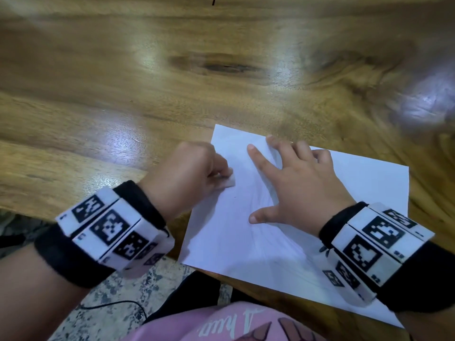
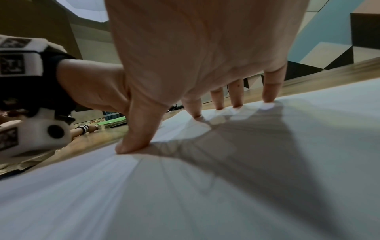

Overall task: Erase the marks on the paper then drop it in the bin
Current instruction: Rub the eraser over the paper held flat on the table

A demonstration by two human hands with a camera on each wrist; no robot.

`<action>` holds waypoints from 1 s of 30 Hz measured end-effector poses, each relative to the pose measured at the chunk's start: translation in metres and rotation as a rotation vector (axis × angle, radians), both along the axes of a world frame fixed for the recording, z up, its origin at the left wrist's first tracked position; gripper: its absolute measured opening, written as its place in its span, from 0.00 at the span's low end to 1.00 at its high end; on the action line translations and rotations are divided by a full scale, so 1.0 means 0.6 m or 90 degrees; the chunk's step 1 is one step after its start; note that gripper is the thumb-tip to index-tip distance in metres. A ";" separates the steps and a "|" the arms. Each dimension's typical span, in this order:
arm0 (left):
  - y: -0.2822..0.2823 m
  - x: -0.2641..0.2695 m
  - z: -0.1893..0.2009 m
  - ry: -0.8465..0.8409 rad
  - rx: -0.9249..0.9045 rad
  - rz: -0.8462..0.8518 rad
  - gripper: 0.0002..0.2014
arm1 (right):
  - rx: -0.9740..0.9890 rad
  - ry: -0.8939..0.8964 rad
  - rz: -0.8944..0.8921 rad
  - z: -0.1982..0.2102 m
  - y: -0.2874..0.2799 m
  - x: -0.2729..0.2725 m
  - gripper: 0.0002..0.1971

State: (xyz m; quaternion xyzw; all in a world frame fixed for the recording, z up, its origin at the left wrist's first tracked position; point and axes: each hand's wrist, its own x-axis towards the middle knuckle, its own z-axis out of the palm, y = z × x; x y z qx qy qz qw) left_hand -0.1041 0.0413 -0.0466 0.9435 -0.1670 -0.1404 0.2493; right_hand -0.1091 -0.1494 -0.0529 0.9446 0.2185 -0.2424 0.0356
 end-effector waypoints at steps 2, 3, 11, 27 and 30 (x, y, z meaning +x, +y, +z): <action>0.010 -0.022 -0.005 0.020 -0.020 -0.023 0.10 | -0.004 0.000 0.002 0.000 0.001 0.000 0.57; 0.014 -0.036 -0.004 0.042 -0.027 -0.037 0.10 | -0.005 -0.001 0.004 0.000 0.001 0.001 0.58; 0.009 -0.010 0.007 0.051 -0.035 0.026 0.11 | -0.006 0.001 0.000 -0.001 0.001 0.000 0.57; 0.015 -0.024 0.003 0.010 -0.027 0.082 0.09 | -0.011 0.007 -0.004 0.002 0.003 -0.001 0.57; 0.008 -0.035 -0.010 -0.017 -0.026 0.055 0.06 | -0.009 0.004 -0.004 0.001 0.003 -0.001 0.57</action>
